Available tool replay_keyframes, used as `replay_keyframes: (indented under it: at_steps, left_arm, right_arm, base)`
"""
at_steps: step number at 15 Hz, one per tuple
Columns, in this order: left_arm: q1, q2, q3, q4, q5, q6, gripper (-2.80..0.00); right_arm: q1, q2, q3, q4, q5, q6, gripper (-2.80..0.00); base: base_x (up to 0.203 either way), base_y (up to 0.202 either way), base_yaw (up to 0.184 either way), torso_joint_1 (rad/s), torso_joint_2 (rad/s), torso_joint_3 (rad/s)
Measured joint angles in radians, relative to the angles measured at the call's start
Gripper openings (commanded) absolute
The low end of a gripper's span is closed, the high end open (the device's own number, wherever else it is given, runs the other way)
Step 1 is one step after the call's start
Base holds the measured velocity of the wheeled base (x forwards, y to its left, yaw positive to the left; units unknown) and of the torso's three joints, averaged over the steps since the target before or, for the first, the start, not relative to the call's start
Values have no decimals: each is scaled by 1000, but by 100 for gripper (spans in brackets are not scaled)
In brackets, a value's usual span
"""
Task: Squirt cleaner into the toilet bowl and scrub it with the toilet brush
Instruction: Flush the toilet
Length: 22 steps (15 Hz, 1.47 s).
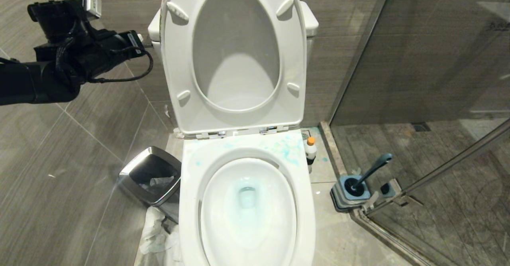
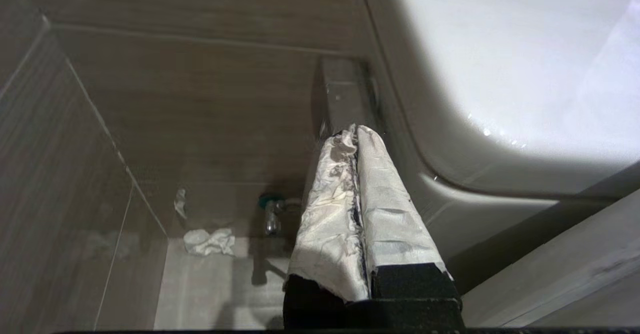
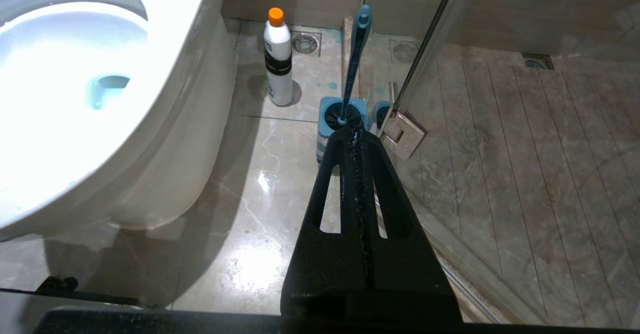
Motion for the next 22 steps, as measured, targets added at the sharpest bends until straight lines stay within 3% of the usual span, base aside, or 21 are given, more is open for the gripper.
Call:
replay_keyframes:
  at_steps: [16,22]
  left_arm:
    - [-18,55,-24,3,1,8,-280]
    - [-25,96,-43,-1,1,51,-280]
  right_arm:
    - [0,0,0,0,0,0,-280]
    - [0,0,0,0,0,0,-280]
  base:
    - [0,0,0,0,0,0]
    - [0,0,0,0,0,0]
